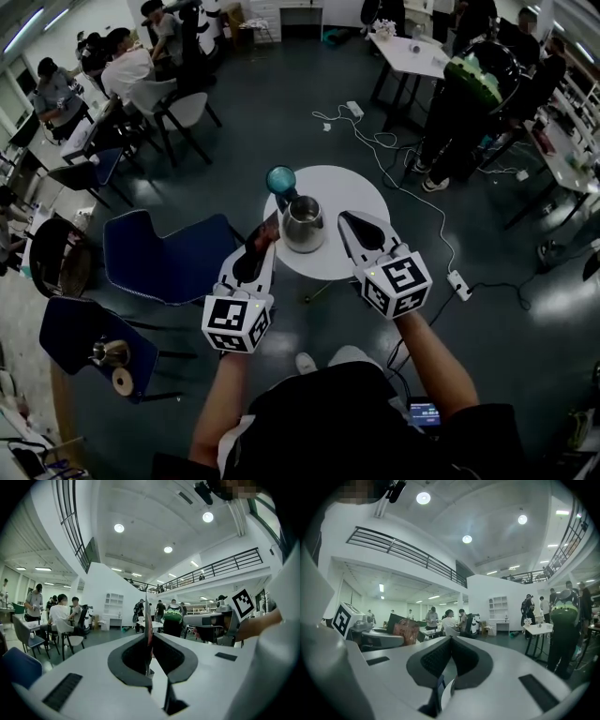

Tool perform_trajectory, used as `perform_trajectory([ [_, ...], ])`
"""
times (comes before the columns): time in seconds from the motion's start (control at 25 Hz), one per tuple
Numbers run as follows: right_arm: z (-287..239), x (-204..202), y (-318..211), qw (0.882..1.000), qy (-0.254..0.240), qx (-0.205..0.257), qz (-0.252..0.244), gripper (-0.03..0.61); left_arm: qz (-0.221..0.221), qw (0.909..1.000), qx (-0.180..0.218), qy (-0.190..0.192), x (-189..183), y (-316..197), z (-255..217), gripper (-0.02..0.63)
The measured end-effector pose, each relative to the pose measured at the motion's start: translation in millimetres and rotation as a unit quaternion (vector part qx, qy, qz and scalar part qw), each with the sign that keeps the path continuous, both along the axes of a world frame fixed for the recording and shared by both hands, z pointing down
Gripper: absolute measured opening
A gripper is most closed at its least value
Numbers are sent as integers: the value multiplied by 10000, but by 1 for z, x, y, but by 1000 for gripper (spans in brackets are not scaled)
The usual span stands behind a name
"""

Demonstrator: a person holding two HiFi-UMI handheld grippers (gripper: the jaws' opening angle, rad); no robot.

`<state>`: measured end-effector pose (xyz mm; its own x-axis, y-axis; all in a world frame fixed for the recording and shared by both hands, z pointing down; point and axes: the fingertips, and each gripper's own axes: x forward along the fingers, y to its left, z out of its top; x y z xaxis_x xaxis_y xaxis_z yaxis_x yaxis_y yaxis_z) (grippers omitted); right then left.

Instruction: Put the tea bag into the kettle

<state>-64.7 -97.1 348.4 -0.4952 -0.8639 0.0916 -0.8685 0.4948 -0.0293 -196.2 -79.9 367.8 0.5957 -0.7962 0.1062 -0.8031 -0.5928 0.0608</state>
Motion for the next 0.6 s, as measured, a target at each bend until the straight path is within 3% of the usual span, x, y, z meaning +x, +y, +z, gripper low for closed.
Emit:
perform_trajectory([
  [0.6, 10, 5, -17, 9999, 70, -72, 53, 18, -51, 9996, -237, 147, -1, -18, 20, 40],
])
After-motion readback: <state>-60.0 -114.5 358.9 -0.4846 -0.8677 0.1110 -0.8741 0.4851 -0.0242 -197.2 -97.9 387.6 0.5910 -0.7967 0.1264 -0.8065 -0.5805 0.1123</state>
